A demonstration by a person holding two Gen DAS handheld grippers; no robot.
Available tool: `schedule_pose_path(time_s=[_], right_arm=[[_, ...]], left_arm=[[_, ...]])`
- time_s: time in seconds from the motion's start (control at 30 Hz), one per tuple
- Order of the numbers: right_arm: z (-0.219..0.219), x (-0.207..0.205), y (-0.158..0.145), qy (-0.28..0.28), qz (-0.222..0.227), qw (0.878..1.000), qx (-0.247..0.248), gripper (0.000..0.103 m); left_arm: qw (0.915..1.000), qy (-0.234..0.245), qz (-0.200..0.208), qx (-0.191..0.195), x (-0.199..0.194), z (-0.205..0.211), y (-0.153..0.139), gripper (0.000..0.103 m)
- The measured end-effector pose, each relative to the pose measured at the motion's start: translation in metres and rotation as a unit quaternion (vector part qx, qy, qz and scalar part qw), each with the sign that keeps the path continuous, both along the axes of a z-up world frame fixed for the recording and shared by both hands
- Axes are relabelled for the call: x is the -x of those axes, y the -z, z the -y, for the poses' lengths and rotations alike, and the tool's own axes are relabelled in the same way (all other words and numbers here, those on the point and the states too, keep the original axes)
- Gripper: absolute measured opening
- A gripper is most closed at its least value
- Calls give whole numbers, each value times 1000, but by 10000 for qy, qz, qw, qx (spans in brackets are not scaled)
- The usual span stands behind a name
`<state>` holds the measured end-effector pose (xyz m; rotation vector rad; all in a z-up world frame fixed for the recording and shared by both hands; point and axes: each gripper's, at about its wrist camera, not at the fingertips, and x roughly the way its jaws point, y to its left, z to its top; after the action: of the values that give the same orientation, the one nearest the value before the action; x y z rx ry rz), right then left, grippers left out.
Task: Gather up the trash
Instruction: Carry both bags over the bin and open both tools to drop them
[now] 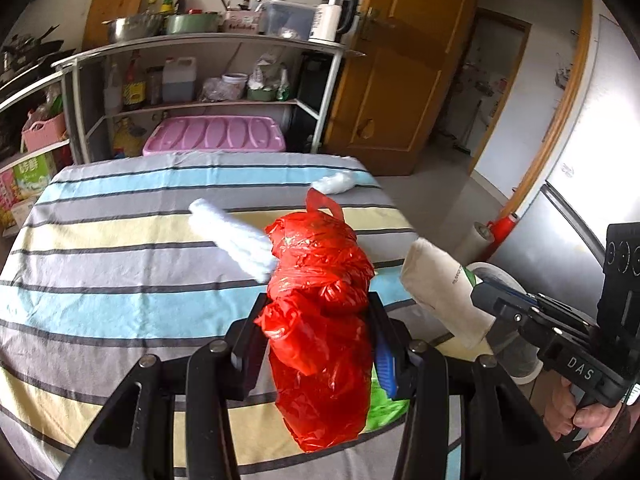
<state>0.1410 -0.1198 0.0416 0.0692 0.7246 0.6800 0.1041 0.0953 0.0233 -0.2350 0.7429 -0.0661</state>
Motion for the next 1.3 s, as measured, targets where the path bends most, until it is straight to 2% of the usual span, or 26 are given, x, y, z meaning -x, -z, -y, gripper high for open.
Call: schedule_pose_path(time_s=[0.4, 0.7, 1.0, 1.3], right_arm=[[64, 13, -17, 767, 185, 9968, -100, 9], [127, 15, -15, 1501, 135, 9886, -65, 9], [187, 16, 3, 2278, -109, 9736, 126, 9], [228, 1, 37, 2779, -542, 9584, 376, 9]], left_arm=[[9967, 776, 132, -189, -12, 76, -13, 48], [9885, 1471, 97, -334, -26, 149, -13, 48], [9754, 2175, -176, -318, -45, 224, 1, 48], [9681, 2402, -575, -427, -58, 273, 28, 48]])
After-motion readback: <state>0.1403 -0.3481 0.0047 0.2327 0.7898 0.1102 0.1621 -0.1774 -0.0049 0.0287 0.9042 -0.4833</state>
